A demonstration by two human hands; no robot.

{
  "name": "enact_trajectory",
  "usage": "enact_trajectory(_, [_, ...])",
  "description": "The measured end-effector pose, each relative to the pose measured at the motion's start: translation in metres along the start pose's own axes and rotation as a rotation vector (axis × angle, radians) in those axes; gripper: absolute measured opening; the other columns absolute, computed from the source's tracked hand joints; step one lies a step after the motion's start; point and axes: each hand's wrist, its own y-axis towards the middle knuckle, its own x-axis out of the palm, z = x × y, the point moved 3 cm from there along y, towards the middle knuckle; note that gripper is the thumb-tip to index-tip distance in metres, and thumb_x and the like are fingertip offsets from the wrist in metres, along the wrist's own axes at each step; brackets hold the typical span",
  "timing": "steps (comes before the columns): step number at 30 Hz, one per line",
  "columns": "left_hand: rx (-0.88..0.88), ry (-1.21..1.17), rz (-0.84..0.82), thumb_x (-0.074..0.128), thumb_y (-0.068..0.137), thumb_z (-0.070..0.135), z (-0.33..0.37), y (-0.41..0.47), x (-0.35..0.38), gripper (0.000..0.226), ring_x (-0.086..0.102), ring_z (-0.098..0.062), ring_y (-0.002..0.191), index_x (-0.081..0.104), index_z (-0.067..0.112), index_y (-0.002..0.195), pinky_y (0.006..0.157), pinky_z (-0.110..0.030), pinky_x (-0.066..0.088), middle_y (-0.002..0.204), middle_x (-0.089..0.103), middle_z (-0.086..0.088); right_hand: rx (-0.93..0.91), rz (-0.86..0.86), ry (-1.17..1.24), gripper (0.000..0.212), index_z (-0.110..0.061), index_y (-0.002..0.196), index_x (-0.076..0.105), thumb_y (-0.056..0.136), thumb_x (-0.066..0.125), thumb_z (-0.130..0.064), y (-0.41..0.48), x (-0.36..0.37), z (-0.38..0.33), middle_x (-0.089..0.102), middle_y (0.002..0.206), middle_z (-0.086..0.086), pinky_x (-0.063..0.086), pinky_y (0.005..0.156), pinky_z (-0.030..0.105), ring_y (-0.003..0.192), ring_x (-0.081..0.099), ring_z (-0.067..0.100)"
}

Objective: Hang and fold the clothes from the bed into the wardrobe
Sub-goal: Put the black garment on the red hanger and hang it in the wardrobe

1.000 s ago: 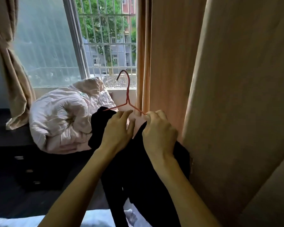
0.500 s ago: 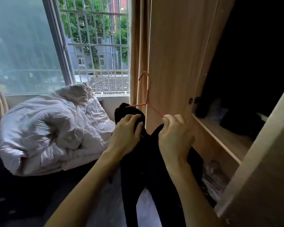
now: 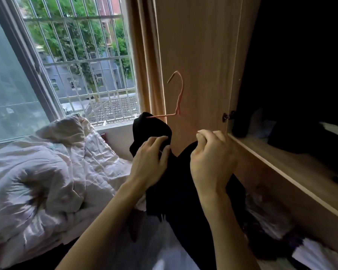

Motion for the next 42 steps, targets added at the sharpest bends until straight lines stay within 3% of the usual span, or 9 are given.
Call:
enact_trajectory(4, [0.148,-0.091,-0.047,0.042,0.094,0.038,-0.04,0.08,0.029,0.04,0.057,-0.019,0.108,0.058,0.017,0.124,0.09,-0.035,0.047,0.119,0.06,-0.002,-0.003,0.108,-0.057,0.013,-0.015,0.094,0.072,0.091,0.06,-0.016,0.029,0.056,-0.006,0.066,0.086,-0.005,0.032,0.051,0.012,0.067,0.062,0.013])
enact_trajectory(7, [0.321,-0.201,-0.067,0.041,0.095,0.036,-0.063,0.138,0.046,0.037,0.056,-0.017,0.107,0.057,0.018,0.123,0.088,-0.034,0.047,0.117,0.059,0.0,-0.003,0.229,-0.17,0.012,-0.015,0.093,0.072,0.091,0.06,-0.016,0.044,0.096,-0.02,0.066,0.087,-0.006,0.046,0.052,0.024,0.067,0.064,0.014])
enact_trajectory(10, [0.417,-0.282,-0.102,0.041,0.094,0.037,-0.075,0.183,0.055,0.039,0.055,-0.017,0.108,0.057,0.018,0.124,0.087,-0.033,0.047,0.119,0.059,0.0,0.029,0.297,-0.259,0.014,-0.014,0.095,0.072,0.091,0.059,-0.016,0.066,0.124,-0.036,0.066,0.088,-0.006,0.052,0.053,0.029,0.069,0.065,0.015])
enact_trajectory(14, [0.524,-0.352,-0.19,0.042,0.095,0.037,-0.069,0.219,0.057,0.04,0.056,-0.017,0.109,0.056,0.018,0.127,0.088,-0.03,0.045,0.122,0.058,0.002,0.08,0.355,-0.408,0.012,-0.014,0.095,0.072,0.091,0.06,-0.015,0.099,0.126,-0.052,0.066,0.087,-0.006,0.04,0.053,0.013,0.07,0.065,0.013])
enact_trajectory(17, [0.578,-0.455,-0.182,0.041,0.094,0.039,-0.05,0.246,0.054,0.041,0.053,-0.013,0.112,0.055,0.021,0.128,0.09,-0.028,0.045,0.122,0.058,0.007,0.086,0.419,-0.501,0.009,-0.013,0.093,0.072,0.09,0.063,-0.015,0.127,0.113,-0.062,0.065,0.084,-0.005,0.029,0.051,0.01,0.064,0.065,0.015])
enact_trajectory(22, [0.693,-0.558,-0.179,0.04,0.096,0.041,-0.009,0.277,0.057,0.039,0.05,-0.008,0.117,0.052,0.025,0.131,0.095,-0.026,0.042,0.125,0.054,0.012,0.061,0.465,-0.635,0.013,-0.014,0.094,0.072,0.091,0.06,-0.016,0.17,0.086,-0.068,0.064,0.086,-0.005,0.029,0.05,0.011,0.064,0.063,0.014])
enact_trajectory(25, [0.736,-0.62,-0.149,0.043,0.096,0.039,0.019,0.301,0.061,0.038,0.048,-0.006,0.117,0.051,0.026,0.131,0.095,-0.023,0.04,0.126,0.053,0.013,0.085,0.446,-0.692,0.017,-0.018,0.099,0.07,0.094,0.055,-0.022,0.195,0.068,-0.063,0.063,0.091,-0.008,0.039,0.054,0.019,0.069,0.064,0.015])
enact_trajectory(30, [0.806,-0.688,-0.121,0.04,0.097,0.042,0.079,0.331,0.073,0.04,0.049,-0.007,0.116,0.051,0.023,0.131,0.094,-0.027,0.043,0.125,0.053,0.012,0.139,0.499,-0.808,0.021,-0.025,0.106,0.068,0.096,0.049,-0.028,0.231,0.03,-0.049,0.061,0.097,-0.011,0.018,0.052,0.007,0.076,0.063,0.012])
enact_trajectory(42, [0.876,-0.764,-0.078,0.045,0.096,0.039,0.203,0.397,0.1,0.039,0.049,-0.009,0.118,0.05,0.024,0.132,0.097,-0.027,0.042,0.127,0.053,0.009,0.145,0.604,-0.988,0.022,-0.026,0.11,0.066,0.097,0.049,-0.02,0.328,-0.023,-0.032,0.06,0.104,-0.008,0.019,0.048,0.016,0.082,0.065,0.018])
